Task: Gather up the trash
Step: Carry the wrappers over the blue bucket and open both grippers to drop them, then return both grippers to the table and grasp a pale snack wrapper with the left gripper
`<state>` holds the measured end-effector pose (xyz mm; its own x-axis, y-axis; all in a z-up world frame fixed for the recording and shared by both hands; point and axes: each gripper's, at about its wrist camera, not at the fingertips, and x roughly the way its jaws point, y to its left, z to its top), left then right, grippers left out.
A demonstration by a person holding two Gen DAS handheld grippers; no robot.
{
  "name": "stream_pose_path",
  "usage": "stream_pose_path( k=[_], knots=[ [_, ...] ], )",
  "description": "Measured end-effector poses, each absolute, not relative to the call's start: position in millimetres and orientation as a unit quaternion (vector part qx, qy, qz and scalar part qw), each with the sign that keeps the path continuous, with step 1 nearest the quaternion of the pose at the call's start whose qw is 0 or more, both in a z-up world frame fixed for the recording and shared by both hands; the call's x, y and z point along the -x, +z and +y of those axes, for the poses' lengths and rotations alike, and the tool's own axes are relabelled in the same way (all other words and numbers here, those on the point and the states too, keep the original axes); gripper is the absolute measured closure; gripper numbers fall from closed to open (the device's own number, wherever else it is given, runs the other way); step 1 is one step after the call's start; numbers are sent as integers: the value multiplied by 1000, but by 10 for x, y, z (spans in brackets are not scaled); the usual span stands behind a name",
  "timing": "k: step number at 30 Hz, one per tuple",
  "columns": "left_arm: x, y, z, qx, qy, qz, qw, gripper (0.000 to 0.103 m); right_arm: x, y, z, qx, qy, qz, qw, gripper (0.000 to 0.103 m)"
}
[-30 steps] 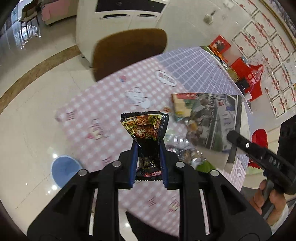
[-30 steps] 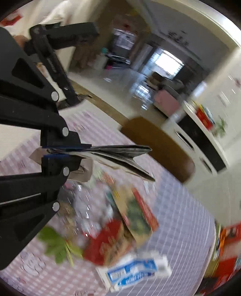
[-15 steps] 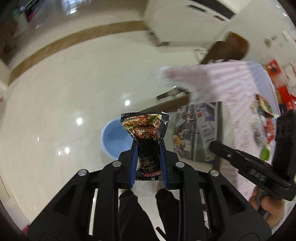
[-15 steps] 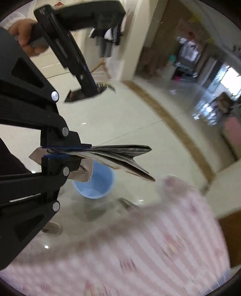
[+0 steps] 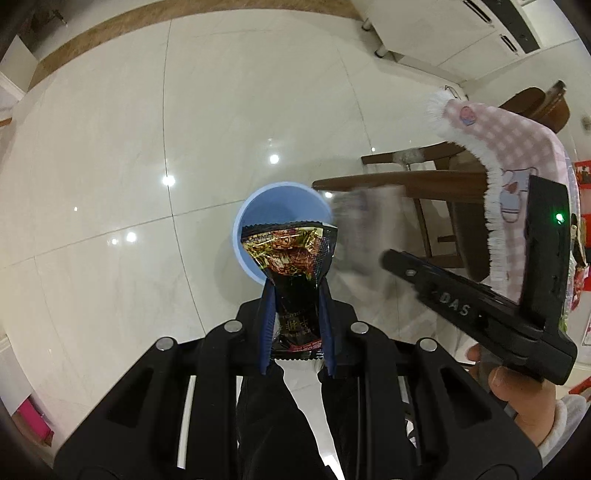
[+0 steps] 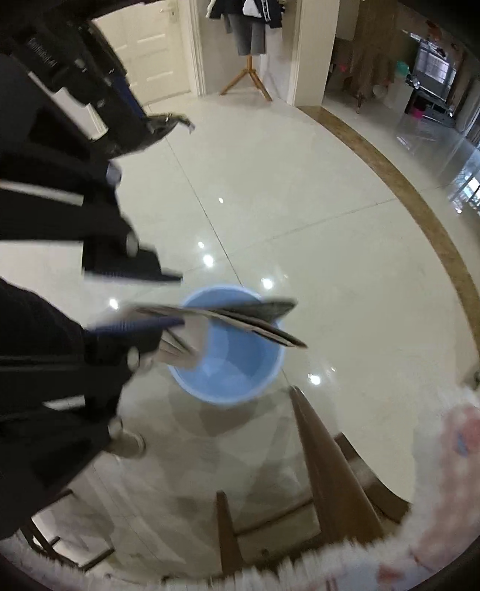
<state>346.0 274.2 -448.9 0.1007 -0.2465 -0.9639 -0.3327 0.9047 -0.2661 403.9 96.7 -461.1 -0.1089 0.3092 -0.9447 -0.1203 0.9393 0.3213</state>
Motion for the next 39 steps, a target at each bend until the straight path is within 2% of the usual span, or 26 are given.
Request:
stream_pose_path(
  k=[2, 7, 11, 19, 21, 22, 23, 24, 32, 39],
  knots=[
    [-3471, -4533, 2754, 216, 30, 673, 707, 81, -4048, -4705, 1023, -57, 162, 729, 662, 68],
    [-3516, -4635, 2743, 220, 20, 682, 698, 81, -3992, -4762, 1121, -59, 161, 732, 659, 66],
    [-3562, -4712, 2657, 216, 12, 689, 692, 81, -3994, -4729, 981, -53, 152, 727, 668, 61],
    [-3771, -4778, 2381, 197, -1, 700, 686, 81, -4042, -4581, 642, -80, 128, 718, 679, 59],
    [-3815, -4768, 2362, 195, 6, 702, 685, 73, -4067, -4535, 558, -90, 126, 714, 682, 59],
    [-3833, -4770, 2366, 197, 15, 703, 683, 65, -4075, -4528, 527, -93, 125, 713, 684, 59],
    [-3838, -4772, 2376, 200, 19, 705, 680, 50, -4087, -4506, 489, -97, 125, 711, 685, 59],
    [-3861, -4776, 2374, 203, 23, 707, 677, 46, -4097, -4488, 452, -101, 126, 709, 686, 59],
    [-3865, -4700, 2233, 190, 40, 714, 673, 45, -4091, -4356, 201, -113, 130, 701, 692, 59],
    [-3834, -4188, 1934, 176, 33, 685, 706, 45, -4090, -4018, -63, -116, 149, 677, 711, 59]
  ],
)
